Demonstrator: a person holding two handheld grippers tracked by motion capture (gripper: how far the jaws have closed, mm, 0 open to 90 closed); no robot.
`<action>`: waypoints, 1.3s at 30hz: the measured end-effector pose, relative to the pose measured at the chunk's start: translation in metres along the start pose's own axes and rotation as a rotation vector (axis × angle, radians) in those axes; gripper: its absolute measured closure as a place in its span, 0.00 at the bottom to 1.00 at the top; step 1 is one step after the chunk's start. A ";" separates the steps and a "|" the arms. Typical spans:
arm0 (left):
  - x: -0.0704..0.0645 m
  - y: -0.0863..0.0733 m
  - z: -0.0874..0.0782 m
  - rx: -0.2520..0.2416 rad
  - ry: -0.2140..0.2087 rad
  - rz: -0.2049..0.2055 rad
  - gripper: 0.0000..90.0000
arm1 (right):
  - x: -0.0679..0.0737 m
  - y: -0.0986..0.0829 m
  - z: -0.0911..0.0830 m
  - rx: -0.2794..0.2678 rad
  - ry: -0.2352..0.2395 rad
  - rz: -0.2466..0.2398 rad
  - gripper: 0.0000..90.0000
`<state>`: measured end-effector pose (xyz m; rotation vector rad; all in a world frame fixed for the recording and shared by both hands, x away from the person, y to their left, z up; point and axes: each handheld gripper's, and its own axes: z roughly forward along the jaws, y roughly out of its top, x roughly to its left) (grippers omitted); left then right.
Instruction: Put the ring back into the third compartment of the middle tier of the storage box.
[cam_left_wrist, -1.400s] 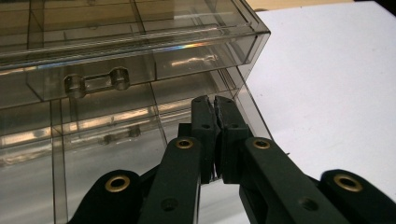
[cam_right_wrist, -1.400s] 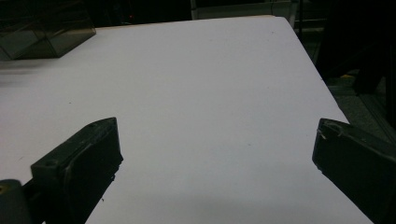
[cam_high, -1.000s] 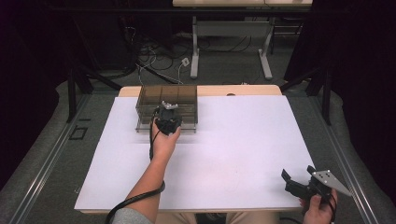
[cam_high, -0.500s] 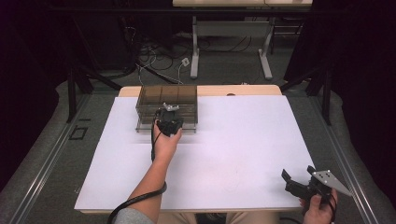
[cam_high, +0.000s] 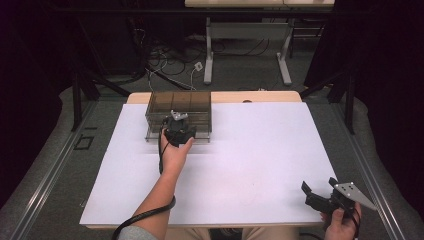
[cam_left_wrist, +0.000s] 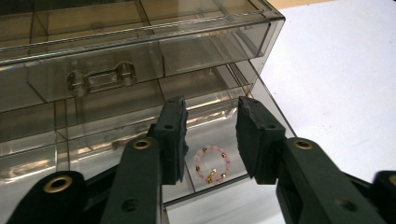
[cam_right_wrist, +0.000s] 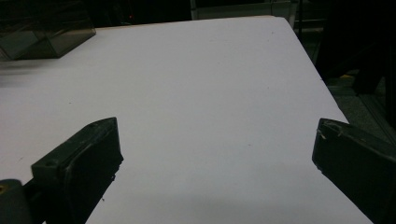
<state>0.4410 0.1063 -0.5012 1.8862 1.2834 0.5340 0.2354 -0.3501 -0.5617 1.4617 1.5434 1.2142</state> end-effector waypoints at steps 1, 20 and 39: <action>0.000 -0.001 0.000 -0.013 -0.002 -0.005 0.68 | 0.000 0.000 0.000 0.000 0.000 0.000 0.01; 0.012 -0.016 -0.021 -0.074 -0.052 -0.023 0.49 | 0.001 0.000 0.001 -0.001 -0.004 -0.005 0.01; 0.024 -0.030 -0.059 -0.152 -0.136 -0.064 0.25 | 0.002 0.000 0.000 0.010 -0.006 -0.009 0.01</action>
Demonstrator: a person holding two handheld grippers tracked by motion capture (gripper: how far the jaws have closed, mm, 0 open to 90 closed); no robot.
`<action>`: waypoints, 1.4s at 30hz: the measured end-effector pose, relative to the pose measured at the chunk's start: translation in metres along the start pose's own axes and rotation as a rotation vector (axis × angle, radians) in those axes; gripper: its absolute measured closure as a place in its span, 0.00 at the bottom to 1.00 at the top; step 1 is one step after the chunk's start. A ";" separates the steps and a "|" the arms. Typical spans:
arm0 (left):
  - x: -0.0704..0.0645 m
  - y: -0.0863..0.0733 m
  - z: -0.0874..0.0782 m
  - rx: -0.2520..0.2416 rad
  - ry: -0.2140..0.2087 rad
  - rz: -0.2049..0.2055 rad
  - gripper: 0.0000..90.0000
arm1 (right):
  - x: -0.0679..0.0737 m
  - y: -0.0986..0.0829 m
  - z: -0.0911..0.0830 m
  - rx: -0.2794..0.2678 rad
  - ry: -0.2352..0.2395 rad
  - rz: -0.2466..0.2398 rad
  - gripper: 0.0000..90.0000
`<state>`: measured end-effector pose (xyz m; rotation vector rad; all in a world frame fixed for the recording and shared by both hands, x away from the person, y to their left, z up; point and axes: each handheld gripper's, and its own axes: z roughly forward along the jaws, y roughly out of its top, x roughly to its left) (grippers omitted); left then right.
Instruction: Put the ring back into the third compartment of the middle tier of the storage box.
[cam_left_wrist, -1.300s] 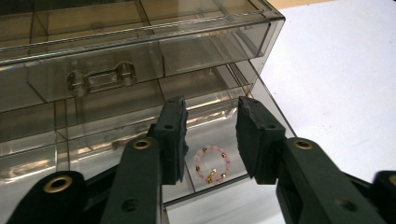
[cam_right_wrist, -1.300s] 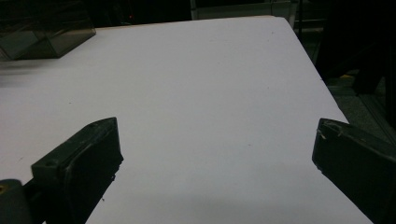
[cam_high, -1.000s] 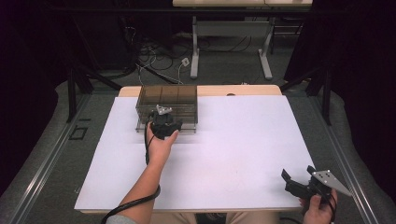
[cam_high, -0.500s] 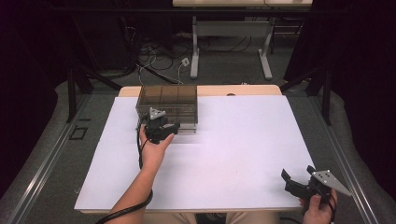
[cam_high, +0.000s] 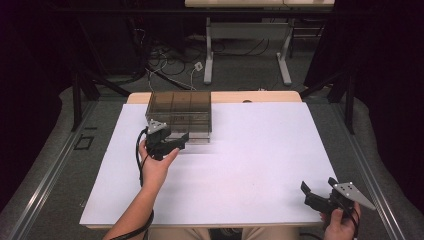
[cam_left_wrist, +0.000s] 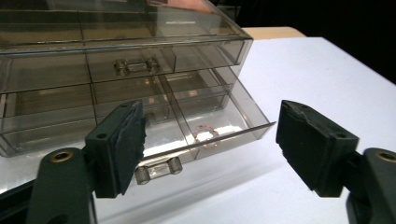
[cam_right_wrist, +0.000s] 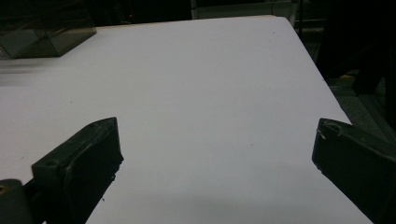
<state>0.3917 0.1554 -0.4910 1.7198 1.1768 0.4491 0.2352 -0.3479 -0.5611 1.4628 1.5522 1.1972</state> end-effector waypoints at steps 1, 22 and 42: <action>0.000 0.000 0.000 0.000 0.000 0.000 0.22 | 0.000 0.000 0.000 0.000 0.004 -0.001 0.01; -0.004 -0.018 -0.053 -0.105 -0.070 0.036 0.01 | 0.001 0.000 0.000 -0.006 0.008 -0.006 0.01; 0.013 -0.060 -0.094 -0.154 -0.063 0.034 0.01 | 0.003 0.001 0.000 0.000 0.005 -0.002 0.01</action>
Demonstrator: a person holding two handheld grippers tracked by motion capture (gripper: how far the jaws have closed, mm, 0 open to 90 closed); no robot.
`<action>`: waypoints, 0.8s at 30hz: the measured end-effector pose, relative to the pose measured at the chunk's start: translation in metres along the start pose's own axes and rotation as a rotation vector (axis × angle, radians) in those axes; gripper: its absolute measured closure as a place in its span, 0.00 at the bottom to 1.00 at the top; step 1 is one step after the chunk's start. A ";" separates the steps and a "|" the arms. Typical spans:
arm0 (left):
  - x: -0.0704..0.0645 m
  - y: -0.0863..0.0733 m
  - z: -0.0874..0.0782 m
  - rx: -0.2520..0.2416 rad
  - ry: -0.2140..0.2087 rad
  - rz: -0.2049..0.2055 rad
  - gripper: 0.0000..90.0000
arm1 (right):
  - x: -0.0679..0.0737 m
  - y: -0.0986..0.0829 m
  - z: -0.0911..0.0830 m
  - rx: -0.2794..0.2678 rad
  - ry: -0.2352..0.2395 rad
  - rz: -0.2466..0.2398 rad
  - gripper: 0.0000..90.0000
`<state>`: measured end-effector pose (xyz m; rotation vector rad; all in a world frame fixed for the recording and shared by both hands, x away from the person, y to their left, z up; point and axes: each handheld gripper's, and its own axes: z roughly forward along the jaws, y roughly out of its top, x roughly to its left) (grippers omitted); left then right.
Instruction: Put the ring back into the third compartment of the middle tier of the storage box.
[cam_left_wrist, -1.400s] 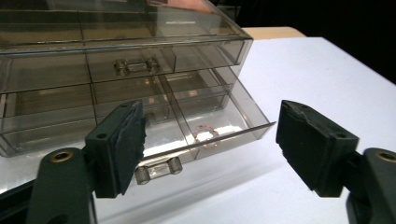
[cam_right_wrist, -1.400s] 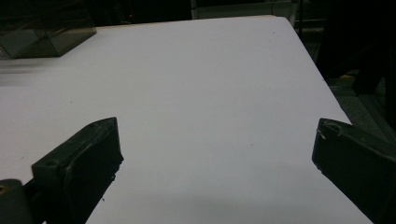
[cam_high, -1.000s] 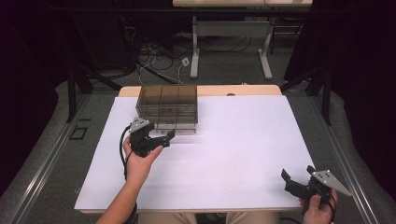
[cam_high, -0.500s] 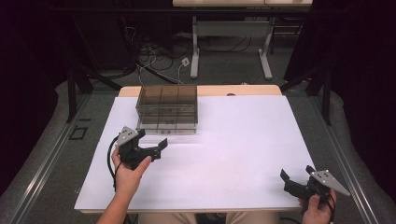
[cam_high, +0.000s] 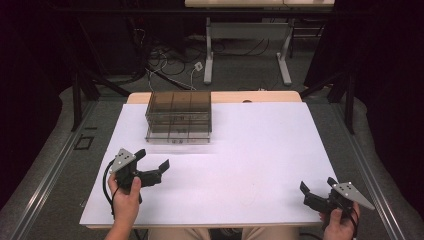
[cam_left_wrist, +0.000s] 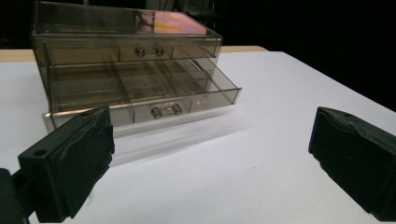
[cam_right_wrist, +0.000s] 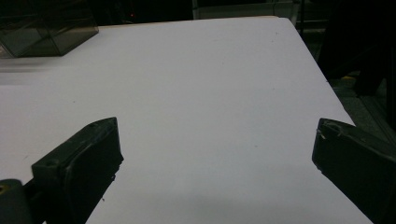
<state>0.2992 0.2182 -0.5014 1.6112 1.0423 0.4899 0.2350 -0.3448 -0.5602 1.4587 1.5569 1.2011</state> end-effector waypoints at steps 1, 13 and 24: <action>0.001 -0.001 -0.002 -0.003 0.005 0.001 0.01 | 0.000 0.000 0.000 0.002 0.000 0.005 0.01; 0.014 -0.020 -0.022 -0.011 0.064 0.000 0.01 | -0.001 0.001 0.000 -0.013 -0.002 -0.001 0.01; 0.029 -0.042 -0.034 -0.012 0.100 -0.039 0.01 | 0.000 0.001 0.000 -0.012 0.001 0.003 0.01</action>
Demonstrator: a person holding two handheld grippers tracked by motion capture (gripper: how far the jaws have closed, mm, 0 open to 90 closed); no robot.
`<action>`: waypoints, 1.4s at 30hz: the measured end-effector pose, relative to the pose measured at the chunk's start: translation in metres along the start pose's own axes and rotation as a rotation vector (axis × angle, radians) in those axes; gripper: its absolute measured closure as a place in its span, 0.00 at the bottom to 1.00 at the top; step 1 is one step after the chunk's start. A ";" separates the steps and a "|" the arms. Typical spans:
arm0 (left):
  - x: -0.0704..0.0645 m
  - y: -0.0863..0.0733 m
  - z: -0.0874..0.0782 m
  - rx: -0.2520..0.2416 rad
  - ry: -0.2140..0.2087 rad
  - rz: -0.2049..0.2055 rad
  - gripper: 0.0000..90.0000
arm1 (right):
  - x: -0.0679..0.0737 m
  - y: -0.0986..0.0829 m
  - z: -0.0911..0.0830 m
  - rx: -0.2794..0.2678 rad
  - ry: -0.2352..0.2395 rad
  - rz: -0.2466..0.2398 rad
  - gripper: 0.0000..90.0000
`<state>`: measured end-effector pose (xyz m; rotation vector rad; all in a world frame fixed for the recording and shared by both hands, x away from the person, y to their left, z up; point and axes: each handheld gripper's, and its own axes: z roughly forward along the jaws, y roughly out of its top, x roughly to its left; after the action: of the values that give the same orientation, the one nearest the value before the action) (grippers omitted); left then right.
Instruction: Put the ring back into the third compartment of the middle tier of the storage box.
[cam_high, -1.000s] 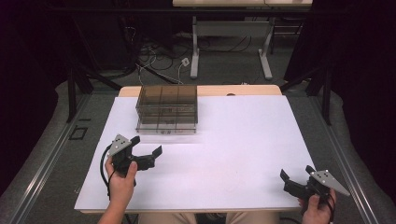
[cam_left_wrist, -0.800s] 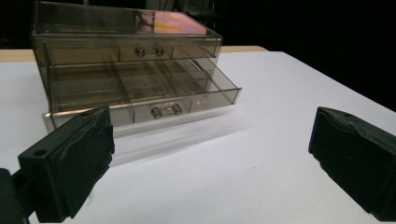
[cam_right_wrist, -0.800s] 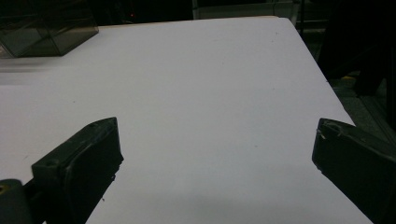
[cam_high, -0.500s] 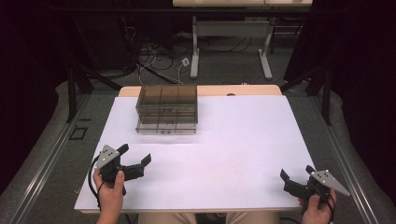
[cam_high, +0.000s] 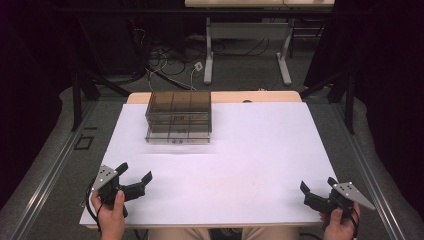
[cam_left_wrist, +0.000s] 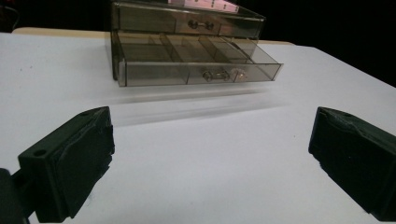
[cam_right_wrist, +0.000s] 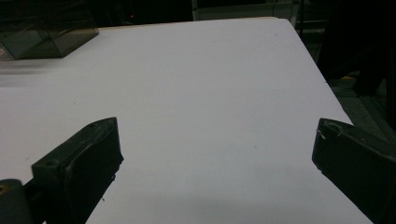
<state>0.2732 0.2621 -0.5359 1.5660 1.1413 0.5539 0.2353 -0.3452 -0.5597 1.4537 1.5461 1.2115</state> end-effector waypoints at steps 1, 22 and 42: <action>0.001 -0.002 -0.001 0.001 0.006 -0.003 0.01 | 0.000 0.000 0.000 0.000 -0.002 0.001 0.01; 0.019 -0.023 -0.009 -0.003 0.068 -0.039 0.01 | 0.001 -0.001 0.001 0.016 -0.003 -0.002 0.01; 0.020 -0.029 -0.012 0.014 0.095 -0.020 0.01 | 0.001 -0.001 0.002 0.018 0.003 -0.005 0.01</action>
<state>0.2610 0.2847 -0.5631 1.5524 1.2333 0.6142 0.2369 -0.3439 -0.5615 1.4593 1.5659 1.2007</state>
